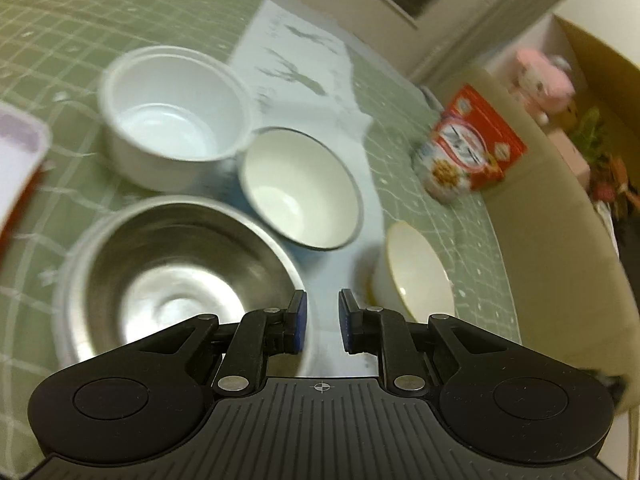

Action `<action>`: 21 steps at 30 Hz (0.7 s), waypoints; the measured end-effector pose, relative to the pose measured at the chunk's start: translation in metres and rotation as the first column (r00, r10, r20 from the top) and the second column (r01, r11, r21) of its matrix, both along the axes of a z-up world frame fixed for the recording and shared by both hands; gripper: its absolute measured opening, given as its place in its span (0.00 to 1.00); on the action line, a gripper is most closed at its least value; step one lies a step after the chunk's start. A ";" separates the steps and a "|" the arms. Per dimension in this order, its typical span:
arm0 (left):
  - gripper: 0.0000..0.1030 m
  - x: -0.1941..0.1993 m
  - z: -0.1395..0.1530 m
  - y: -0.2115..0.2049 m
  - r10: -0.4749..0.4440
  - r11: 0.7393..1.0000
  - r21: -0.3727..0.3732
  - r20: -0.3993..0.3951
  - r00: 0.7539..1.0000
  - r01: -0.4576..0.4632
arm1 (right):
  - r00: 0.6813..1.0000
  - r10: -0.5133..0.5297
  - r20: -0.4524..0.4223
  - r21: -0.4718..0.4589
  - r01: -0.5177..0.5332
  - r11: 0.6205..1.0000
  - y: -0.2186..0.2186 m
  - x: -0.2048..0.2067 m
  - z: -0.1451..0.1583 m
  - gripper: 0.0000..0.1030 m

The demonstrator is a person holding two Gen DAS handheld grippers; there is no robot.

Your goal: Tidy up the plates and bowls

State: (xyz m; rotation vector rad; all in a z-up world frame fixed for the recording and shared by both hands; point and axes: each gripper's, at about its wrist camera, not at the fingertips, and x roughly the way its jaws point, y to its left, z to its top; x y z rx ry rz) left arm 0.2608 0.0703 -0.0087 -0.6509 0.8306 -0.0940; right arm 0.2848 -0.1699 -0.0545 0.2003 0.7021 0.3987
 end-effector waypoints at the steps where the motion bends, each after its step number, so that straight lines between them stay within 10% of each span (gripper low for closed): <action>1: 0.19 0.009 0.000 -0.010 -0.025 1.000 0.005 0.007 1.000 0.025 | 1.000 -0.009 0.011 0.005 0.009 1.000 -0.011 0.003 0.006 0.64; 10: 0.20 0.092 -0.012 -0.081 -0.167 0.981 0.107 0.046 0.985 0.162 | 0.973 -0.227 0.036 0.001 0.227 0.974 -0.115 0.068 0.019 0.64; 21: 0.36 0.138 -0.047 -0.121 -0.240 0.943 0.218 -0.074 0.968 0.250 | 0.972 -0.105 -0.210 0.121 0.132 0.984 -0.121 0.130 -0.043 0.45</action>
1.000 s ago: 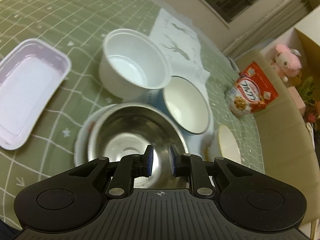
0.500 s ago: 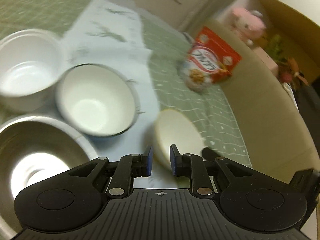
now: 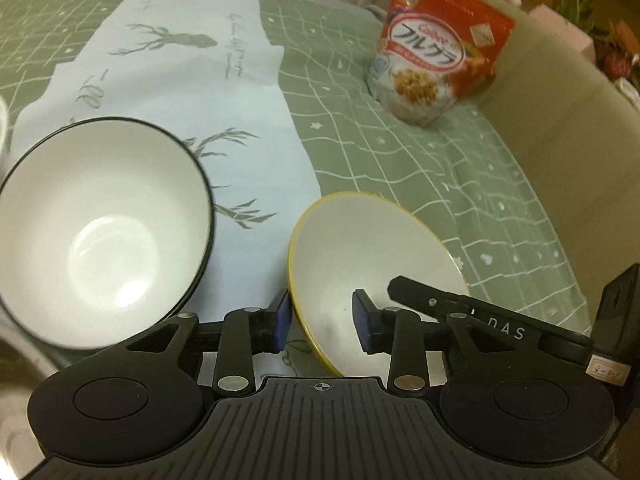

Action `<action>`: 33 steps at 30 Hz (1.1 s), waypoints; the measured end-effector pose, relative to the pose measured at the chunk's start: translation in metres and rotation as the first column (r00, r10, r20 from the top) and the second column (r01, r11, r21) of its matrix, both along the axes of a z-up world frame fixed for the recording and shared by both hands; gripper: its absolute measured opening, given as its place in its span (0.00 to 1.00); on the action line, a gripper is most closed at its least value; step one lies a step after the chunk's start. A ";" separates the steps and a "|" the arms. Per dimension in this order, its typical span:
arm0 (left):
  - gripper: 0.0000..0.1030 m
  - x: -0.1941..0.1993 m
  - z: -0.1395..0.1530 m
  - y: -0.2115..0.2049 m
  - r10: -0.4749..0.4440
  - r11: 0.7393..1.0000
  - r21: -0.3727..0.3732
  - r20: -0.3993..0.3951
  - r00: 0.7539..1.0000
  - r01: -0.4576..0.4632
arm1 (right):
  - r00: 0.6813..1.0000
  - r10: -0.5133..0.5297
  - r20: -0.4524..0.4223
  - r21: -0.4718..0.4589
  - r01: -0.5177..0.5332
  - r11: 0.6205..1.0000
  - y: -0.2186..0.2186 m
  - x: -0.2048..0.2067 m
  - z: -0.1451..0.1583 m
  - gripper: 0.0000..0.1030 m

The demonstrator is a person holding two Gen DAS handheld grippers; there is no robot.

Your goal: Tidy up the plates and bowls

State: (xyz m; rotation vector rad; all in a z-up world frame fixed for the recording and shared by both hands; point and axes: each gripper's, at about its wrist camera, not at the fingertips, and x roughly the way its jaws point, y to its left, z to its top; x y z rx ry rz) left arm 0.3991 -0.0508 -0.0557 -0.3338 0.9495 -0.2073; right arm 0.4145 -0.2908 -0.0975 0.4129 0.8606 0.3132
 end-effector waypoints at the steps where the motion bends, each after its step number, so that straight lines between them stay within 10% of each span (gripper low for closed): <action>1: 0.36 0.000 0.000 -0.002 -0.006 1.000 0.014 0.006 1.000 0.006 | 1.000 -0.003 0.000 0.000 0.003 1.000 0.001 -0.001 0.000 0.45; 19: 0.36 -0.121 0.005 0.028 -0.021 0.999 0.033 0.023 1.000 0.020 | 0.999 0.039 0.007 -0.036 -0.039 0.999 0.044 -0.111 0.008 0.50; 33: 0.34 -0.142 0.013 0.041 0.017 0.997 0.074 0.034 0.999 -0.019 | 0.996 0.086 0.006 -0.104 -0.085 0.991 0.072 -0.127 0.000 0.49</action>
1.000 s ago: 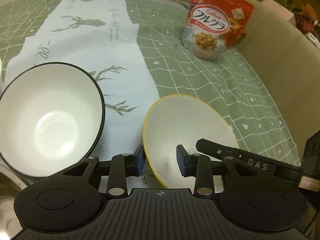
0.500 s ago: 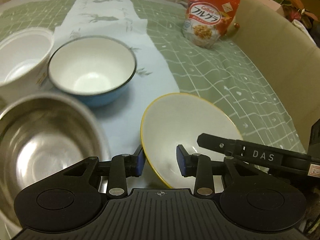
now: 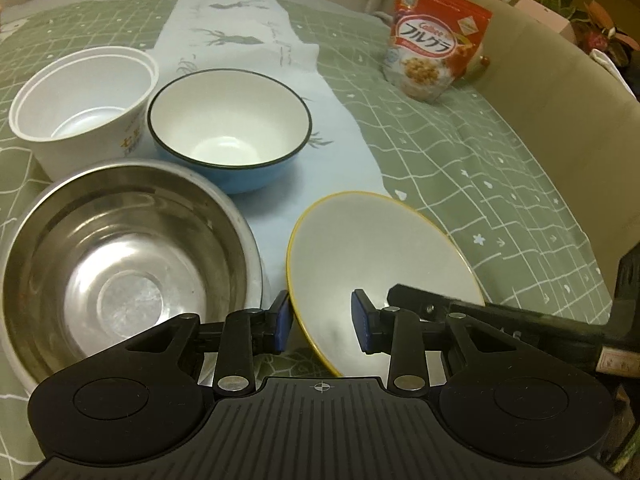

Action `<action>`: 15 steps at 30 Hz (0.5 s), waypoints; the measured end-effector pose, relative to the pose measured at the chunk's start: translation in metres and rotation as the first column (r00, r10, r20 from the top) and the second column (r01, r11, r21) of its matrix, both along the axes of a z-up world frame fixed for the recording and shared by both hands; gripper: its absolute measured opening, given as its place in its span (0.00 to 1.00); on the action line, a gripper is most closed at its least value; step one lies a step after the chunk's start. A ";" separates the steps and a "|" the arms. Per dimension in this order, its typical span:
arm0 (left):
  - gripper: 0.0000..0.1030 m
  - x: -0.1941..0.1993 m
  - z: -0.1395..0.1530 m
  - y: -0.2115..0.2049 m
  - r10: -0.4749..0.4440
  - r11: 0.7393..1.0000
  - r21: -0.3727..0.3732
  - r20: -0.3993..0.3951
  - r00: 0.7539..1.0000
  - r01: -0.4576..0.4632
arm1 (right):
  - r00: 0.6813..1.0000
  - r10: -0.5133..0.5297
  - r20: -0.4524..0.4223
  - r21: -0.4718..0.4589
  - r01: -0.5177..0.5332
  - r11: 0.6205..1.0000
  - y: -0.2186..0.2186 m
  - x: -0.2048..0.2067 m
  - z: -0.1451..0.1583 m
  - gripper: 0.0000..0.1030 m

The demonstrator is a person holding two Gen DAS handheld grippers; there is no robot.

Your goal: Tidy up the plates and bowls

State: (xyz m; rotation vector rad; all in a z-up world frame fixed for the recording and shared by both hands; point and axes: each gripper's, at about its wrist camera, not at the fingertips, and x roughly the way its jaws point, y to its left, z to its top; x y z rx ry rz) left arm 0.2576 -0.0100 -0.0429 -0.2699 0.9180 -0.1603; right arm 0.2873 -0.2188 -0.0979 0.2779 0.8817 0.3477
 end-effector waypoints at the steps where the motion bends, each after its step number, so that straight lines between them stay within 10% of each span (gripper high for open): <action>1: 0.34 -0.001 0.000 0.000 -0.002 1.000 0.000 0.001 1.000 0.002 | 1.000 -0.003 0.002 0.000 0.003 1.000 0.000 -0.001 0.001 0.49; 15: 0.30 -0.006 0.009 0.012 -0.007 1.000 -0.013 0.037 0.999 0.008 | 0.997 -0.035 0.074 -0.121 0.044 0.992 0.008 -0.003 0.014 0.49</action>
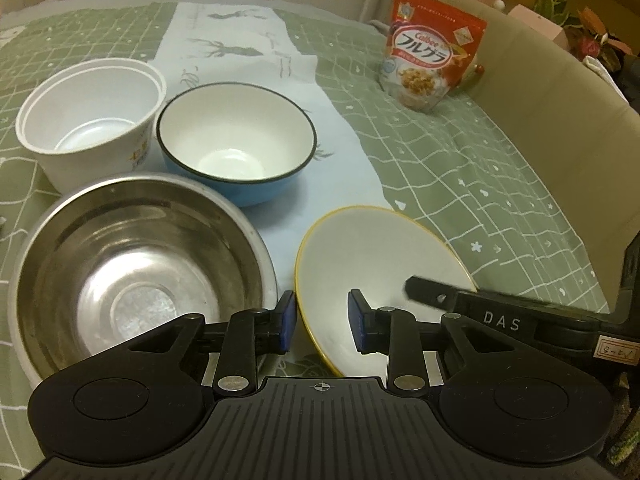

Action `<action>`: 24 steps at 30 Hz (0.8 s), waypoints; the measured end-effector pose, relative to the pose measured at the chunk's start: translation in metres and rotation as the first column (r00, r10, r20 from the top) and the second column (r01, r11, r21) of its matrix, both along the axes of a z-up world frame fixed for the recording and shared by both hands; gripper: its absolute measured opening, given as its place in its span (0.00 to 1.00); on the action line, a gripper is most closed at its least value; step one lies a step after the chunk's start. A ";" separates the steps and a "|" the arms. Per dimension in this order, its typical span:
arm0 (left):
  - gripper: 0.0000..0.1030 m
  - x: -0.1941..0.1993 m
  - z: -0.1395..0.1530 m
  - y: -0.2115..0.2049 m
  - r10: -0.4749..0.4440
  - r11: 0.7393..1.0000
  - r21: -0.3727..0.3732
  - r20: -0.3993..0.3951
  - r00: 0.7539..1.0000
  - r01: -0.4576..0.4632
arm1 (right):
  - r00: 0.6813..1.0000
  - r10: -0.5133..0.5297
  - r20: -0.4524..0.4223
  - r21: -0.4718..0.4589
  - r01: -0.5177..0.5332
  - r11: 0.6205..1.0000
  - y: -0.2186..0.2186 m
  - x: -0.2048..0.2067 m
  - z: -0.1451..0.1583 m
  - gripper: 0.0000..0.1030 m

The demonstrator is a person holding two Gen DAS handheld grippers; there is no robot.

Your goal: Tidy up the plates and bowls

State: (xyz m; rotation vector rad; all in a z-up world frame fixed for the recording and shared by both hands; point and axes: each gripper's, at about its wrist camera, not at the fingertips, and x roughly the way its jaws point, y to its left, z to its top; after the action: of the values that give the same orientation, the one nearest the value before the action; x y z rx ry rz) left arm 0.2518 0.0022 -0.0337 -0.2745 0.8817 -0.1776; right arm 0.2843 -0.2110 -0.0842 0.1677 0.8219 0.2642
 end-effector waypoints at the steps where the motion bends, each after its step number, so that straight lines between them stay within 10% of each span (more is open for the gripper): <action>1: 0.29 0.000 0.002 0.003 0.001 1.000 -0.009 0.007 1.000 -0.001 | 1.000 -0.006 0.027 -0.031 0.006 0.999 0.001 -0.001 0.003 0.49; 8: 0.29 0.019 0.024 0.056 0.131 0.986 -0.113 0.053 0.990 -0.124 | 0.989 0.028 0.148 -0.193 0.001 0.981 0.011 0.009 0.049 0.72; 18: 0.29 0.094 0.008 0.101 0.257 0.966 -0.023 -0.026 0.966 -0.258 | 0.986 0.163 -0.018 -0.257 -0.162 0.953 0.054 0.075 0.062 0.81; 24: 0.29 0.120 -0.014 0.099 0.220 0.976 0.012 -0.044 0.975 -0.219 | 0.968 0.247 -0.037 -0.099 -0.249 0.963 0.074 0.117 0.062 0.84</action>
State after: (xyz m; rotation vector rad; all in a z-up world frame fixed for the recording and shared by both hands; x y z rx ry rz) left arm 0.3716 0.1015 -0.0473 -0.3685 0.8892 0.0370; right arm 0.4009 -0.1369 -0.0220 -0.0300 0.8794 0.4555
